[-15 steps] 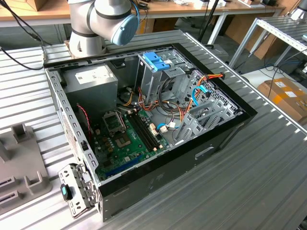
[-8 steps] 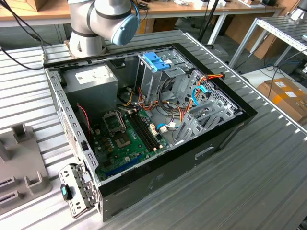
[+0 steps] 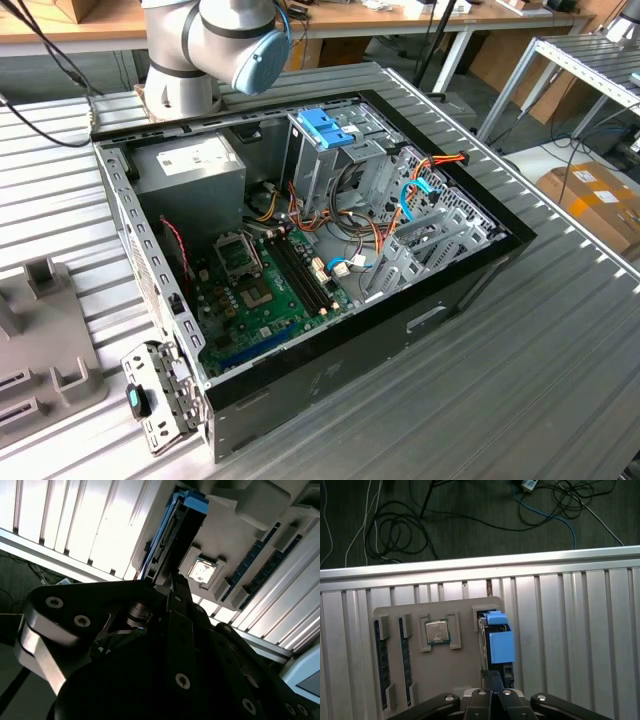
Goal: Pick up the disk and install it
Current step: 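Pick up the disk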
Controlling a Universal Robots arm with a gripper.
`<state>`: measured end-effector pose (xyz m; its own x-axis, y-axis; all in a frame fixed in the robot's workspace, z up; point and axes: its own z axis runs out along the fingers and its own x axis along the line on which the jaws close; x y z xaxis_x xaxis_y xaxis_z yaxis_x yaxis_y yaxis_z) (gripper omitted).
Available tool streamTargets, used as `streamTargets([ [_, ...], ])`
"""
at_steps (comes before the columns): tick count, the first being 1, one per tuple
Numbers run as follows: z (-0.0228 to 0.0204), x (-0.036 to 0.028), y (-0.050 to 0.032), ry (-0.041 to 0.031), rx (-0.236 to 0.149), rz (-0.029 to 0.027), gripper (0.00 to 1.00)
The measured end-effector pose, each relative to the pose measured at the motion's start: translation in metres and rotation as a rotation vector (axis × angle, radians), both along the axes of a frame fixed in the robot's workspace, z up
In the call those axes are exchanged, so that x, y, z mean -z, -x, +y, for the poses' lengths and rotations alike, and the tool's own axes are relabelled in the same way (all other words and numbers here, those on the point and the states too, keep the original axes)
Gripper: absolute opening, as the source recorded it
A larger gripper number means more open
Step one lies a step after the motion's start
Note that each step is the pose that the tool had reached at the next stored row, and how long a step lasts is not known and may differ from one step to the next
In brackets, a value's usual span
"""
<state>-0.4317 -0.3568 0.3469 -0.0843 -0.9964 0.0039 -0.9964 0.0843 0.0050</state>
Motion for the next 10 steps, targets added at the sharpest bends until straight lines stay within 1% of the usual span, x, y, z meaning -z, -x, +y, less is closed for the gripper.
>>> streamTargets([
  [1,0.0,0.0001,0.0,0.0,0.0,-0.0005,0.11],
  [2,0.0,0.0001,0.0,0.0002,0.0,-0.0031,0.11],
  [3,0.0003,0.0003,0.0,0.0001,-0.001,-0.0083,0.11],
  [4,0.0006,0.0006,0.0,0.0001,-0.002,-0.0157,0.11],
  [5,0.0007,0.0009,-0.0001,0.0,-0.004,-0.0211,0.11],
  [6,0.0007,0.0009,-0.0001,0.0,-0.004,-0.0224,0.11],
  [8,0.0008,0.0008,-0.0001,0.0,-0.004,-0.023,0.11],
  [10,0.0024,0.0011,0.0,0.0001,-0.004,-0.023,0.11],
])
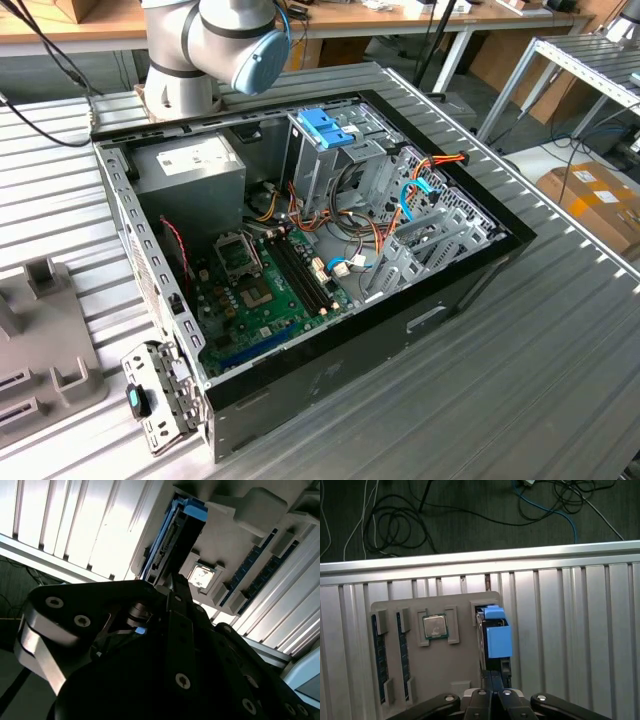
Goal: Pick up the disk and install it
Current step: 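Pick up the disk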
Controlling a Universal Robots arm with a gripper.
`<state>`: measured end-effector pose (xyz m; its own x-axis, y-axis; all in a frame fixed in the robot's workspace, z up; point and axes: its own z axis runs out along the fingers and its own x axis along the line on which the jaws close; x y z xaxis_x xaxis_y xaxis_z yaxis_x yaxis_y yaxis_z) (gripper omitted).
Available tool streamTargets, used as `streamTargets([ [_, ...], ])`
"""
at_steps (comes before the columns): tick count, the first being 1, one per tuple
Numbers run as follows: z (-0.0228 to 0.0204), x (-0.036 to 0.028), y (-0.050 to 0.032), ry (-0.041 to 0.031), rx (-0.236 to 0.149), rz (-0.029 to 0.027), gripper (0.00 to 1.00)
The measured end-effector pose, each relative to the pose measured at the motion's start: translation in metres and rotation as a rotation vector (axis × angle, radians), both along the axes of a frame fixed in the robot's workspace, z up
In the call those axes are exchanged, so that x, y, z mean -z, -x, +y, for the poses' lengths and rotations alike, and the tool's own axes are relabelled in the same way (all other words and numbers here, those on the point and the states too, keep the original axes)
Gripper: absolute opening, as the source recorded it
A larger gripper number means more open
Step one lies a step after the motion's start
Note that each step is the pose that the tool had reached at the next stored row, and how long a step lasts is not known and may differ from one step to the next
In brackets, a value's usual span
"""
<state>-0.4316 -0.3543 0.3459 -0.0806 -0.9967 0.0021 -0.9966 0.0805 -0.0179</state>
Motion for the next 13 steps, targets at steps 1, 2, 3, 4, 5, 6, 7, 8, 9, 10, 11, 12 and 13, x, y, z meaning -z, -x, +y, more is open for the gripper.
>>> streamTargets([
  [1,0.0006,0.0003,0.0,-0.0001,0.0,-0.0001,0.11],
  [2,0.0016,0.0011,0.0,-0.0001,0.0,-0.0001,0.11],
  [3,0.0022,0.0019,0.0,-0.0001,0.0,-0.0002,0.11],
  [4,0.0026,0.0026,0.0,-0.0001,0.0,-0.0002,0.11],
  [5,0.0028,0.003,-0.0001,-0.0001,0.0,-0.0001,0.11],
  [6,0.0031,0.0032,0.0,0.0,0.0,0.0,0.11],
  [7,0.0033,0.0034,0.0,0.0,0.0,-0.0001,0.11],
  [8,0.0033,0.0033,0.0,0.0,0.0,0.0,0.11],
  [9,0.0033,0.0033,0.0,0.0,0.0,0.0001,0.11],
  [10,0.0034,0.0034,0.0,0.0,0.0,0.0,0.11],
  [11,0.0041,0.0035,0.0,0.0,0.0,0.0,0.11],
  [12,0.0048,0.0036,0.0,0.0,0.0,0.0,0.11],
  [13,0.0048,0.0036,0.0,0.0,0.0,0.0,0.11],
])
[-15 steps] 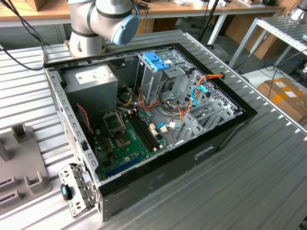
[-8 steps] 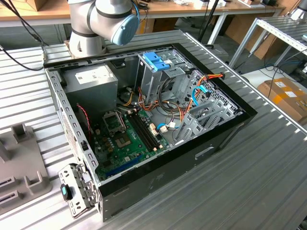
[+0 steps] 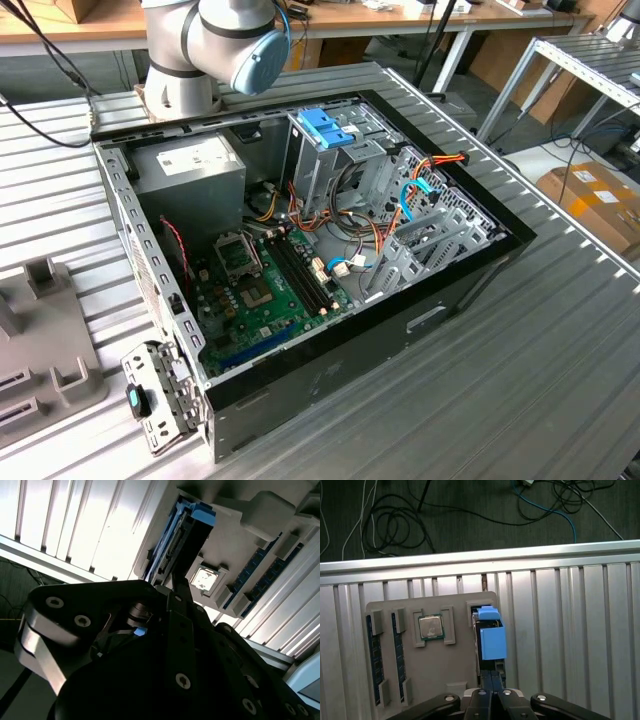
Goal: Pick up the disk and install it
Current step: 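Pick up the disk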
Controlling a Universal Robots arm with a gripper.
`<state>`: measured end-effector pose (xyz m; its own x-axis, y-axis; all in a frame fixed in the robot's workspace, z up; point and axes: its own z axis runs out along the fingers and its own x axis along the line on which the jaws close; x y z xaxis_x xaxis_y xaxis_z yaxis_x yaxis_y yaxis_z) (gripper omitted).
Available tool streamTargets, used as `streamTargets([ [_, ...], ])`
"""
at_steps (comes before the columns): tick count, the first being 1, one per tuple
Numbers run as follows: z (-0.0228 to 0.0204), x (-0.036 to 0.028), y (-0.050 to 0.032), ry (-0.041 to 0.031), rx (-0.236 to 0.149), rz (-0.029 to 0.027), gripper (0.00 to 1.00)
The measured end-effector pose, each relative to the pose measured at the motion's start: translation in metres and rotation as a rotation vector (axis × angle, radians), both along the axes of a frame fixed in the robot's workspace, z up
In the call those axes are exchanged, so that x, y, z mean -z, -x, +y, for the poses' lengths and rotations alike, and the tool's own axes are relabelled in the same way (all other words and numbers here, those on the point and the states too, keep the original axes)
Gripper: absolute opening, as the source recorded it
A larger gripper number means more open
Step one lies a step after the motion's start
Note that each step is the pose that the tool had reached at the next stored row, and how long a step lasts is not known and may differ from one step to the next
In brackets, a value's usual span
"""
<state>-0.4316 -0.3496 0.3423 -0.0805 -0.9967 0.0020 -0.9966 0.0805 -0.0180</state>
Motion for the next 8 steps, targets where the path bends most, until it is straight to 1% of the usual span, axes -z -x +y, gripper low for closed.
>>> streamTargets([
  [8,0.0002,0.0,0.0,0.0,0.0,0.0,0.11],
])
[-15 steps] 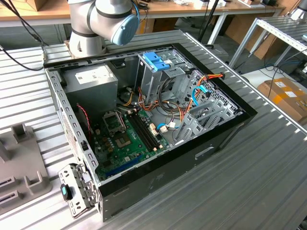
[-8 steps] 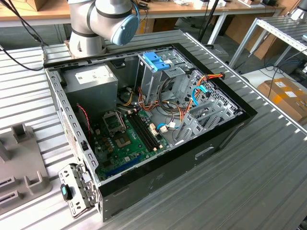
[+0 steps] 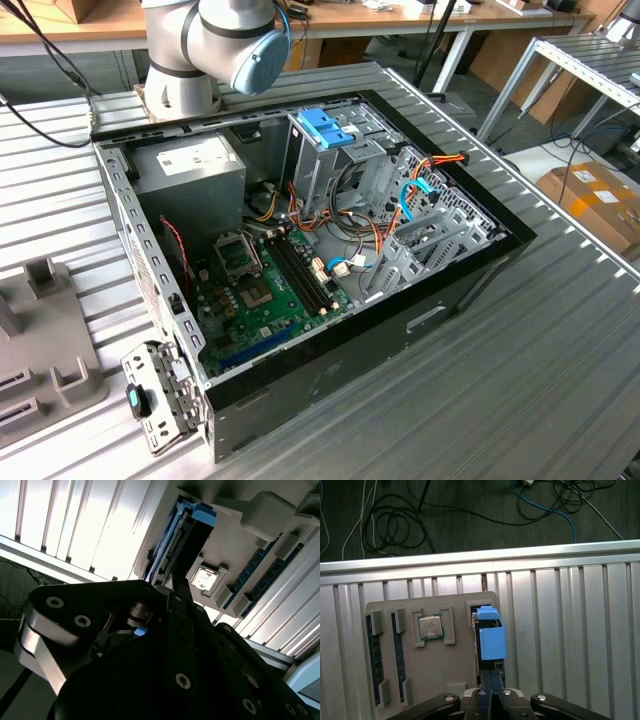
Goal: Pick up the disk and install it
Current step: 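Pick up the disk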
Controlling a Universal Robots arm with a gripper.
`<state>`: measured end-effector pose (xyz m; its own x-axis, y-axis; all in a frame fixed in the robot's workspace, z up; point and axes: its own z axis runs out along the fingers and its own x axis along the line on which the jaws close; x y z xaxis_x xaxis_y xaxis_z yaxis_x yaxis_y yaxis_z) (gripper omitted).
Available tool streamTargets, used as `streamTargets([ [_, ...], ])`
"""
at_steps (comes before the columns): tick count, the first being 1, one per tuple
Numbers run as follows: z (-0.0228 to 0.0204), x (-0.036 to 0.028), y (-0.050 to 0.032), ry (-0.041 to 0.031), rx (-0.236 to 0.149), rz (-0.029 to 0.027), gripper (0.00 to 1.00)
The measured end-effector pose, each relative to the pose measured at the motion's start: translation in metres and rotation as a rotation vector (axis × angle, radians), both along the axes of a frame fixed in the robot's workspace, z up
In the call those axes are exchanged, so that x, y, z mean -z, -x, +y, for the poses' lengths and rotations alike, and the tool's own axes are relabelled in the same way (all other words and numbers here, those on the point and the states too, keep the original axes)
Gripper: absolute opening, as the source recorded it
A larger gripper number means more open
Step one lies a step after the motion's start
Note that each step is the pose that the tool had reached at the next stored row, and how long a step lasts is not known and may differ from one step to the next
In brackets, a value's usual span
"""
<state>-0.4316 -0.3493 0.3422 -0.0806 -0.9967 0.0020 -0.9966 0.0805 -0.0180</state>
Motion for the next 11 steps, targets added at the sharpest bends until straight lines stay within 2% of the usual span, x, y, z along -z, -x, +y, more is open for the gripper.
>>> streamTargets([
  [2,0.0001,0.0,0.0,0.0,0.0,0.0,0.11],
  [8,0.0002,0.0,0.0,0.0,0.0,0.0,0.48],
  [11,0.0003,0.0,0.0,0.0,0.0,0.0001,0.48],
])
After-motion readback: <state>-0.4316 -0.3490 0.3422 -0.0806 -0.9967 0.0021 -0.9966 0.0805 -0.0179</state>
